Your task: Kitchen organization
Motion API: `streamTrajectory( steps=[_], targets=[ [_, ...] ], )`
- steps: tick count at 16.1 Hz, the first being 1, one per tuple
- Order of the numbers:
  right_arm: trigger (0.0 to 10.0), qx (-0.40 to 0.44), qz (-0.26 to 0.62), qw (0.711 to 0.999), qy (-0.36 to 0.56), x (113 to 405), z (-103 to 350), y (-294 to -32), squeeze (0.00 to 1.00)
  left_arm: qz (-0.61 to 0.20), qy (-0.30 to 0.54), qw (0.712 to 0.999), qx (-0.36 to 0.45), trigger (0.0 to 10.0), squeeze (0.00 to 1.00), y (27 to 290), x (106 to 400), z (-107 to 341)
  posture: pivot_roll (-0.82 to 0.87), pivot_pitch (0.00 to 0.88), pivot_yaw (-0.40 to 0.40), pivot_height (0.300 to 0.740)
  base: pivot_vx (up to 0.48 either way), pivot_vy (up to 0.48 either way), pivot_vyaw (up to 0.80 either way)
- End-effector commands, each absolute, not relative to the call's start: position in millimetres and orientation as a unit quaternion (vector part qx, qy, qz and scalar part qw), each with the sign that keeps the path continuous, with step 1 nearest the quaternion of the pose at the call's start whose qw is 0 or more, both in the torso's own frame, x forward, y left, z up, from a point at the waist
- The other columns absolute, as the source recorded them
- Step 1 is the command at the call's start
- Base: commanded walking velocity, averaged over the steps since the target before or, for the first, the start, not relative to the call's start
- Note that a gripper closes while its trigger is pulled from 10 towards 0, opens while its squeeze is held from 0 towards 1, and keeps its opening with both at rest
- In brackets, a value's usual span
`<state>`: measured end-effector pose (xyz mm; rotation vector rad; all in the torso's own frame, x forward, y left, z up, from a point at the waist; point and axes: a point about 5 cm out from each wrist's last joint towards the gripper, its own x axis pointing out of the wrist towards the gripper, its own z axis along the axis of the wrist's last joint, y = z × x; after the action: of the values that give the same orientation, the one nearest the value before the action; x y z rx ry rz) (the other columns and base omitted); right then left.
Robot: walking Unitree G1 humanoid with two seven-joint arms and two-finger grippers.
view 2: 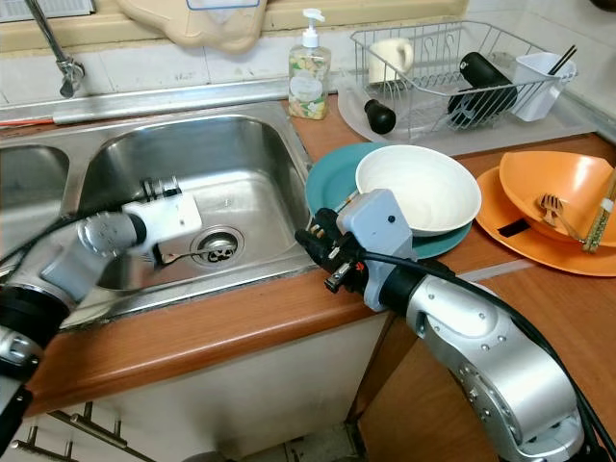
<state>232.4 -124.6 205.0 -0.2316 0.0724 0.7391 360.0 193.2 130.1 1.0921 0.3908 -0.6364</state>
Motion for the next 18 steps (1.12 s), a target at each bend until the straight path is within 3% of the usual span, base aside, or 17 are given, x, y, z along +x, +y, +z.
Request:
streamTrajectory(
  steps=[1, 7, 8, 15, 17, 18],
  targets=[
    [10.0, -0.126, 0.351, 0.927, 0.045, 234.6, 200.5, -126.9, 0.0, -0.298, 0.2, 0.78, 0.513, 10.0, 0.0, 192.5, 364.0, 131.2, -0.13, 0.0, 0.017, 0.74, 0.0, 0.0, 0.0],
    [10.0, -0.131, 0.348, 0.927, 0.046, 234.3, 199.2, -127.4, 0.0, -0.297, 0.22, 0.778, 0.507, 10.0, 0.0, 193.8, 363.0, 120.7, -0.14, 0.0, 0.018, 0.74, 0.0, 0.0, 0.0],
    [10.0, -0.131, 0.353, 0.925, 0.046, 234.2, 198.8, -126.9, 0.0, -0.301, 0.228, 0.788, 0.487, 10.0, 1.0, 193.2, 361.4, 115.2, -0.14, 0.0, 0.013, 0.74, 0.0, 0.0, 0.0],
    [10.0, -0.134, 0.355, 0.924, 0.046, 233.5, 195.9, -128.1, 0.0, -0.306, 0.234, 0.792, 0.473, 10.0, 1.0, 193.3, 361.8, 112.8, -0.14, 0.0, 0.011, 0.74, 0.0, 0.0, 0.0],
    [10.0, -0.13, 0.345, 0.929, 0.036, 234.5, 197.7, -129.4, 0.0, -0.292, 0.213, 0.806, 0.468, 10.0, 1.0, 192.8, 364.2, 118.4, -0.14, 0.0, 0.011, 0.74, 0.0, 0.0, 0.0],
    [10.0, -0.124, 0.339, 0.932, 0.031, 235.0, 198.9, -129.9, 0.0, -0.288, 0.203, 0.816, 0.458, 10.0, 0.83, 191.9, 365.3, 121.3, -0.15, 0.0, 0.014, 0.74, 0.0, 0.0, 0.0]
  ],
)
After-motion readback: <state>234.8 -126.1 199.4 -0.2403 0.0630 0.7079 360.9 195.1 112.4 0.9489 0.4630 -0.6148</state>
